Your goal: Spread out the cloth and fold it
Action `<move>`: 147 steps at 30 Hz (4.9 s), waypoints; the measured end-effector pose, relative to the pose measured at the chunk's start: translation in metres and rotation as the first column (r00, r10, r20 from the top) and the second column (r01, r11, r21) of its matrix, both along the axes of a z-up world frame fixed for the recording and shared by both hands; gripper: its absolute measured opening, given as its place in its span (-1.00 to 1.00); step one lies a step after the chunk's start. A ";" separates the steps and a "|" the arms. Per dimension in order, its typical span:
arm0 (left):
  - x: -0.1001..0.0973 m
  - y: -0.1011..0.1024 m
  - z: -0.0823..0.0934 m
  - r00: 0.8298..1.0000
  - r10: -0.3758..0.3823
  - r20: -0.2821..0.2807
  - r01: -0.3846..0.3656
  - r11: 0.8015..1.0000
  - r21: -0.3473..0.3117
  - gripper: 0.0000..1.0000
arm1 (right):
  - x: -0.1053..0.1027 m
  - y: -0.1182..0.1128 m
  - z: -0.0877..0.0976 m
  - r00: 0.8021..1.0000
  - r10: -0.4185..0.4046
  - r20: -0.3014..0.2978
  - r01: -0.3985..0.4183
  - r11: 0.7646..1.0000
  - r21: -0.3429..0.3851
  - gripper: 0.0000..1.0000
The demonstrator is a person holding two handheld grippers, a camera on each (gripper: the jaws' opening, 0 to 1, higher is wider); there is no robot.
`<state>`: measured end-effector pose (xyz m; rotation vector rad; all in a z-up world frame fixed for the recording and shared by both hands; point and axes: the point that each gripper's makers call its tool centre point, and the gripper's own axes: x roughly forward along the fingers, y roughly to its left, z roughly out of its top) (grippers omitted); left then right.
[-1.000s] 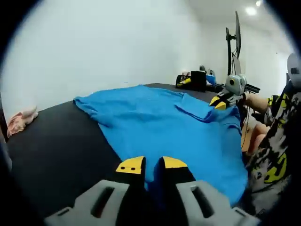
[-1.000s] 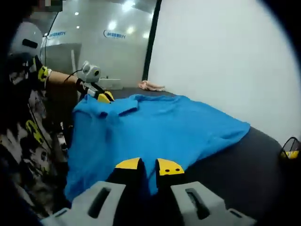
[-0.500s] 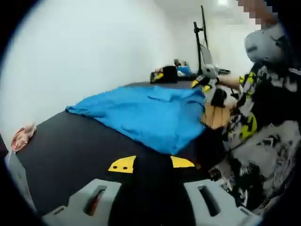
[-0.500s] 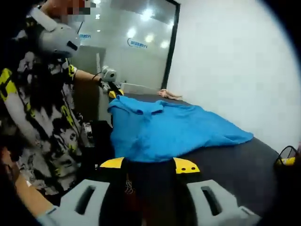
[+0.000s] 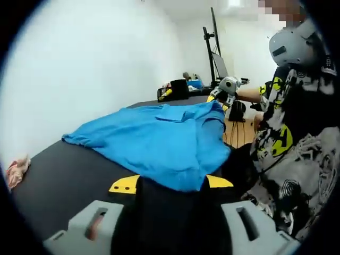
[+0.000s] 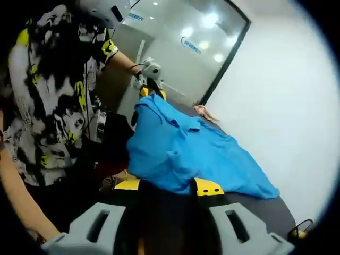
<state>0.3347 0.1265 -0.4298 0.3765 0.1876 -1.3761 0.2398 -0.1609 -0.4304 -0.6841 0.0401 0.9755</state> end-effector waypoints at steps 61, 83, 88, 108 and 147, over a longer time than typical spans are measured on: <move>-0.033 0.003 0.065 0.952 0.096 0.289 -0.111 0.993 0.034 -0.96 | -0.022 -0.014 0.061 0.996 -0.064 0.068 0.050 0.980 0.194 -0.97; -0.120 0.004 0.145 0.986 -0.049 0.161 0.040 0.998 0.057 -0.97 | -0.099 0.002 0.166 0.982 0.083 0.169 -0.136 0.935 0.327 -0.97; -0.122 0.004 0.204 0.995 -0.041 0.093 0.055 0.987 -0.152 -0.97 | -0.106 -0.002 0.209 0.964 0.104 0.244 -0.199 0.893 0.404 -0.97; 0.122 -0.062 0.163 0.946 0.042 -0.321 -0.101 0.980 -0.170 -0.96 | 0.117 -0.089 0.173 0.979 -0.199 -0.047 0.193 0.824 0.532 -0.97; 0.293 -0.131 0.077 0.995 0.081 -0.064 -0.087 0.992 -0.088 -0.54 | 0.337 -0.100 0.050 0.955 -0.298 0.015 0.298 0.955 0.009 -0.56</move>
